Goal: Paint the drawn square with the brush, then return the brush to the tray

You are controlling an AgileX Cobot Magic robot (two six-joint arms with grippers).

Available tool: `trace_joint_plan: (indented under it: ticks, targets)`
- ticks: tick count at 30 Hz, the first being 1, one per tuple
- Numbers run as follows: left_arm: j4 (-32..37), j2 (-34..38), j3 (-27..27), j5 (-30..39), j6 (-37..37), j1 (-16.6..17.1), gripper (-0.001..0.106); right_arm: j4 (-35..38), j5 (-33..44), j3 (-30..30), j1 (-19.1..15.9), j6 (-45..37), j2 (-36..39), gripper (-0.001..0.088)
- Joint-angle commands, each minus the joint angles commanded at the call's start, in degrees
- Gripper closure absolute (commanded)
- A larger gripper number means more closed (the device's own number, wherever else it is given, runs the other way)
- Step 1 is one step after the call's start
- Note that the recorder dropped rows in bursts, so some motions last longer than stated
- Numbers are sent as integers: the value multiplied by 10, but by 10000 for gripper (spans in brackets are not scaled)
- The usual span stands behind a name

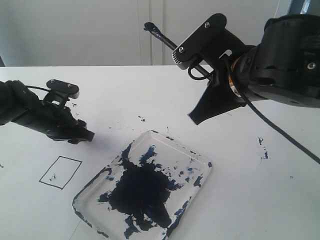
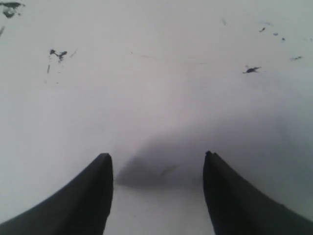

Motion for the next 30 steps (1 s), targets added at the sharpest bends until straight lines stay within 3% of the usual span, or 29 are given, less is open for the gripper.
trace_joint_plan:
  ticks: [13, 24, 30]
  targets:
    - [-19, 13, 0, 52, -5, -7, 462, 0, -3, 0, 0, 0, 0, 868]
    - [-19, 13, 0, 24, 13, -67, 462, 0, -7, 0, 0, 0, 0, 868]
    - [-26, 13, 0, 37, 11, -71, 462, 0, -7, 0, 0, 0, 0, 868]
